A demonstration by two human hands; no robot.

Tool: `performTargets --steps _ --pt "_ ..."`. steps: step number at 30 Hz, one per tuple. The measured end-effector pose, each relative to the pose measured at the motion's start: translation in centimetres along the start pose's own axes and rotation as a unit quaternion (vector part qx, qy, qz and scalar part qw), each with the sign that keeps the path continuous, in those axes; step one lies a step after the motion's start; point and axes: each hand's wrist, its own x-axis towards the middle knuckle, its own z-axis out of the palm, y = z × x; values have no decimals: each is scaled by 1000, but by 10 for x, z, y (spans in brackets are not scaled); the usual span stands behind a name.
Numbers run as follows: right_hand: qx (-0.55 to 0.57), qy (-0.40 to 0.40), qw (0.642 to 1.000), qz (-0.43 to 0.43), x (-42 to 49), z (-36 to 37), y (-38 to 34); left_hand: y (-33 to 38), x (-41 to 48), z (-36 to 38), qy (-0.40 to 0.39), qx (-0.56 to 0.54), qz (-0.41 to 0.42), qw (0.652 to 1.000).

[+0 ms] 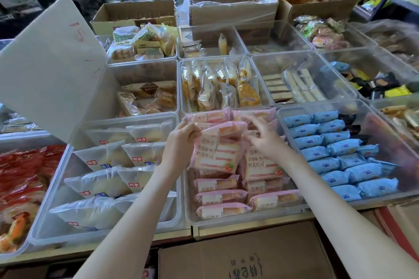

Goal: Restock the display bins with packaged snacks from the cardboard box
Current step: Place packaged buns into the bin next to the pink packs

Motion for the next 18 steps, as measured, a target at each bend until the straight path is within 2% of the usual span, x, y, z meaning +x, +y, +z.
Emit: performTargets --steps 3,6,11,15,18 --pt "-49 32 998 -36 6 8 8 -6 -5 -1 -27 24 7 999" --pt "-42 77 994 -57 8 11 7 -6 -6 -8 -44 26 12 999" --pt "-4 79 991 -104 -2 8 9 -9 -13 -26 -116 -73 -51 989" --pt "6 94 986 -136 -2 9 0 -11 -9 -35 -67 -145 -113 981" --pt "-42 80 992 -85 8 11 -12 -15 -4 -38 -57 -170 -139 974"
